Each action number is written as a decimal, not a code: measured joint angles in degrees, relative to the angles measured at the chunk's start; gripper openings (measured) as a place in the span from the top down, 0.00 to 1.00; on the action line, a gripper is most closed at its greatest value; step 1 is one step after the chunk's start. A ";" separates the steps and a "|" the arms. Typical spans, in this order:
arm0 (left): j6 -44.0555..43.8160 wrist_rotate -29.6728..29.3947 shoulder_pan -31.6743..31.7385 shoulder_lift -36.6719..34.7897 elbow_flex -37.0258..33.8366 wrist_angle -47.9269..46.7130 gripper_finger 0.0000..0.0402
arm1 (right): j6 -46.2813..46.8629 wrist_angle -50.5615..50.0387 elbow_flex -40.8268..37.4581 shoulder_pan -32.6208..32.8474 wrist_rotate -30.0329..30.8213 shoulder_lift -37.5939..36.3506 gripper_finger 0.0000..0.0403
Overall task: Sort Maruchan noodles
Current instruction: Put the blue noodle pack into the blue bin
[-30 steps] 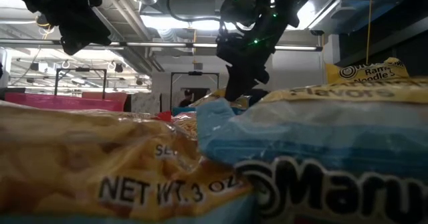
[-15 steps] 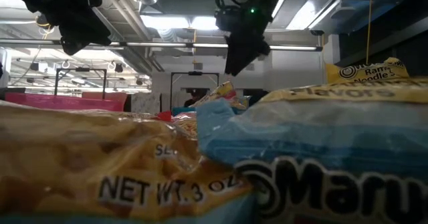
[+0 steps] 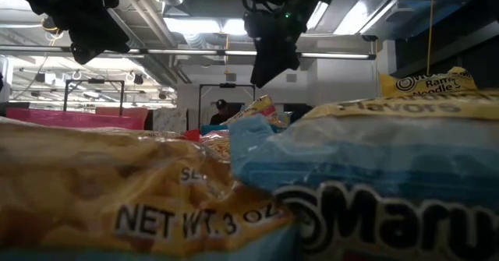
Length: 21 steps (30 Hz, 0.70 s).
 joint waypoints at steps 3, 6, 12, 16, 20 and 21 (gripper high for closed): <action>-0.02 0.01 0.02 0.02 0.00 -0.14 0.79 | -1.03 -0.11 0.12 -2.31 -4.99 0.00 0.65; -0.04 0.02 0.02 0.02 0.00 -0.15 0.79 | -1.22 -0.36 0.12 -3.61 -6.25 0.02 0.65; -0.04 0.04 0.00 0.02 0.02 -0.23 0.79 | -1.27 -2.28 0.14 -4.08 -10.03 2.60 0.65; -0.05 0.04 0.02 0.01 0.02 -0.40 0.79 | -1.21 -2.88 0.12 -4.09 -10.05 4.07 0.65; -0.09 0.04 0.02 0.00 0.02 -0.40 0.79 | -1.19 -2.48 0.12 -4.11 -10.38 4.07 0.65; -0.09 0.03 0.00 0.00 0.02 -0.41 0.79 | -1.18 -2.58 0.12 -4.11 -10.38 4.07 0.65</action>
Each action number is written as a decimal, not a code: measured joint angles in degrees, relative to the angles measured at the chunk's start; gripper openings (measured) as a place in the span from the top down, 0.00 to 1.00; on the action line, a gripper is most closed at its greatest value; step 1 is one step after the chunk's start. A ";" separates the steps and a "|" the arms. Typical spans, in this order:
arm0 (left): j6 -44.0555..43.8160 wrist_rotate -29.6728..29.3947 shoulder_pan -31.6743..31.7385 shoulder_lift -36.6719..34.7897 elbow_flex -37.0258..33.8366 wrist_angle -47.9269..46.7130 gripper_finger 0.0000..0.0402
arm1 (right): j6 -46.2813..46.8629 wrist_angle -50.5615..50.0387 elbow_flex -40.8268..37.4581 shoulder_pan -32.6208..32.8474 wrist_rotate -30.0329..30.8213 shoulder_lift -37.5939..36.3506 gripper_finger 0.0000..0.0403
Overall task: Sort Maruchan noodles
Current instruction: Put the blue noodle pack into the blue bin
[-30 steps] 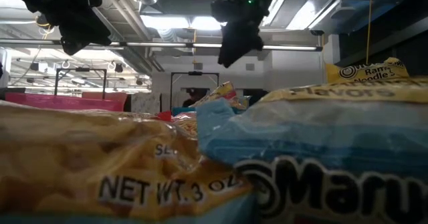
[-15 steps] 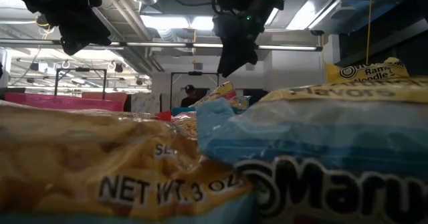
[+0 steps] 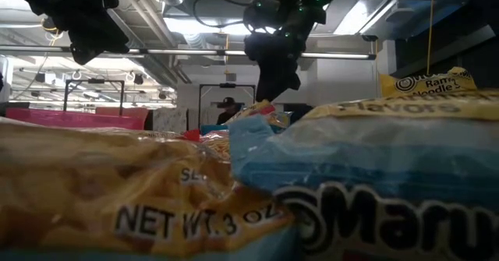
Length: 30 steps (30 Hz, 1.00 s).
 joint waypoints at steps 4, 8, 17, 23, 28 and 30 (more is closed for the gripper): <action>-0.09 -0.11 0.00 0.01 0.00 0.01 0.79 | 0.03 0.01 0.00 0.02 0.00 0.00 0.71; -0.09 -0.14 0.02 0.02 0.00 -0.01 0.79 | 0.06 0.13 0.00 0.00 -0.04 0.00 0.87; -0.08 -0.77 0.01 0.00 0.00 -0.01 0.79 | -0.25 0.63 1.18 0.02 0.24 0.02 0.99; -0.07 -0.78 0.00 0.00 0.00 -0.01 0.79 | -1.46 -2.19 8.11 0.04 0.68 0.02 1.00; -0.07 -0.79 0.00 0.00 0.00 -0.01 0.79 | -2.71 -2.02 12.87 0.07 3.54 -0.07 1.00; -0.07 -0.79 0.00 0.00 0.00 -0.01 0.79 | -3.29 -2.01 14.15 0.07 4.40 -0.07 1.00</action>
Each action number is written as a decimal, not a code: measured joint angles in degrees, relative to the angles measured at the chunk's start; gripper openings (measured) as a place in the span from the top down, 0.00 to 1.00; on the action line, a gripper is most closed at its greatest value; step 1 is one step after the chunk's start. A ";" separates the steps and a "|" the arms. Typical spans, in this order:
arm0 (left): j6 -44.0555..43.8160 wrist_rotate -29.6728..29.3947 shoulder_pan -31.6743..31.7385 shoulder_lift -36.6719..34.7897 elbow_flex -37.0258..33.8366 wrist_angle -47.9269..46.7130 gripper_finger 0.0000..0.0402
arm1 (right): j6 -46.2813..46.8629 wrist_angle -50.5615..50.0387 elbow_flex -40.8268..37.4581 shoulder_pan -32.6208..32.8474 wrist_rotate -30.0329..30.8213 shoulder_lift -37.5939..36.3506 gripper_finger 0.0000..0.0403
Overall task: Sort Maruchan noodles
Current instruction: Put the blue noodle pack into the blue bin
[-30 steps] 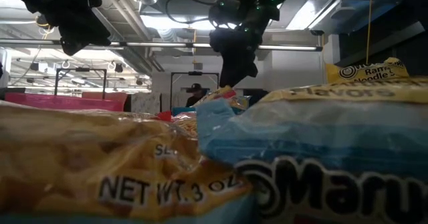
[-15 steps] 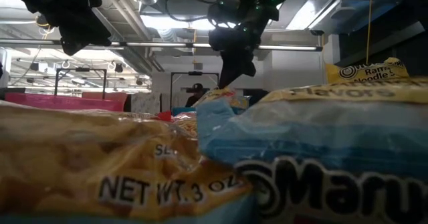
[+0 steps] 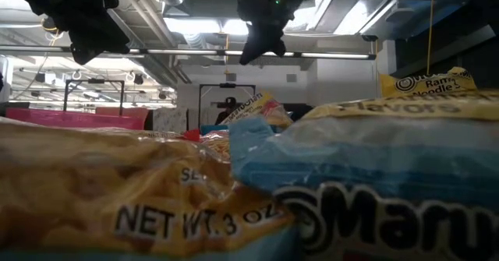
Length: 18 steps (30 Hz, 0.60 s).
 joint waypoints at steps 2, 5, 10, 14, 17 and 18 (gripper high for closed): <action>0.00 0.00 0.02 0.01 0.00 0.00 0.79 | -0.02 -0.11 0.36 -0.02 -0.43 -0.02 1.00; 0.00 0.00 0.02 0.00 0.00 0.00 0.79 | 0.13 -2.33 0.16 -0.04 -1.23 -0.02 0.98; 0.08 -0.02 0.02 0.01 0.00 0.00 0.79 | -1.06 -4.81 -2.29 -0.04 -0.80 0.75 0.84; 0.15 -0.02 0.02 0.00 0.00 0.00 0.79 | 0.04 -4.97 -3.04 0.00 -0.64 0.97 0.65; 0.15 -0.02 0.01 0.00 0.00 0.00 0.79 | 1.29 -4.01 -3.04 -0.04 -1.58 1.70 0.52; 0.15 -0.02 0.02 0.01 0.00 0.00 0.79 | 1.57 -4.60 -3.11 -0.04 -2.79 1.70 0.48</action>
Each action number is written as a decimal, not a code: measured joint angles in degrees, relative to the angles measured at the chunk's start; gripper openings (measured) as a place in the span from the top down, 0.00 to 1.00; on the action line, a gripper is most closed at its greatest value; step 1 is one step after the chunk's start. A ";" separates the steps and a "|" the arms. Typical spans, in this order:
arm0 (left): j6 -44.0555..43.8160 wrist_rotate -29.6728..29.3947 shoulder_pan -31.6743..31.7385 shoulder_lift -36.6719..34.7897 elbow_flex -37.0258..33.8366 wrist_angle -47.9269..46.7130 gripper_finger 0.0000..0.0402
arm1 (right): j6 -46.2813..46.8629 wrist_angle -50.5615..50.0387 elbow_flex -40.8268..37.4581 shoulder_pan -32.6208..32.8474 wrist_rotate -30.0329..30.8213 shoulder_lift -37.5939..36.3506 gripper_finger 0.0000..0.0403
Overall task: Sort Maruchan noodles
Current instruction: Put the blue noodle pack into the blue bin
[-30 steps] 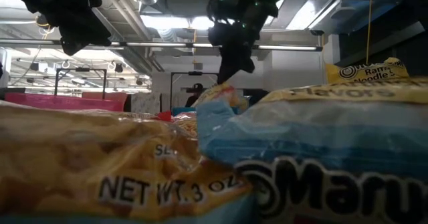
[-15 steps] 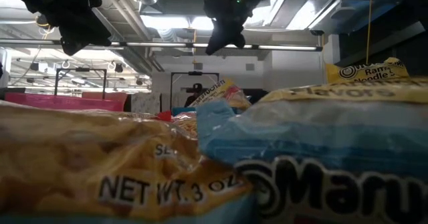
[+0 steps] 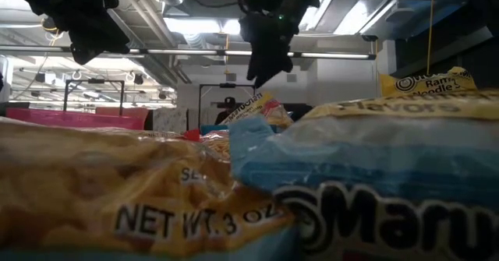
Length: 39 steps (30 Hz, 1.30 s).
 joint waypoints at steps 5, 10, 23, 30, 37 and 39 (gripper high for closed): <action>0.00 0.00 -0.01 -0.01 0.00 -0.07 0.79 | -0.25 -1.98 0.02 0.05 -0.52 1.51 0.38; 0.00 0.02 0.00 0.01 0.00 -0.17 0.79 | -0.47 -2.36 0.13 -0.02 0.12 3.31 0.39; 0.02 -0.02 -0.02 -0.01 0.02 -0.59 0.79 | 0.01 -3.30 0.07 0.00 -1.63 5.68 0.70; 0.00 -0.22 0.00 -0.01 0.02 -0.61 0.79 | -0.01 -3.11 0.17 0.02 -3.17 5.68 0.98; -0.02 -0.22 0.00 0.00 0.02 -0.61 0.79 | 0.03 -3.00 0.24 0.02 -3.22 5.68 0.99; -0.04 -0.22 0.00 0.00 0.02 -0.60 0.79 | 0.29 -2.91 0.24 0.02 -3.24 5.62 0.99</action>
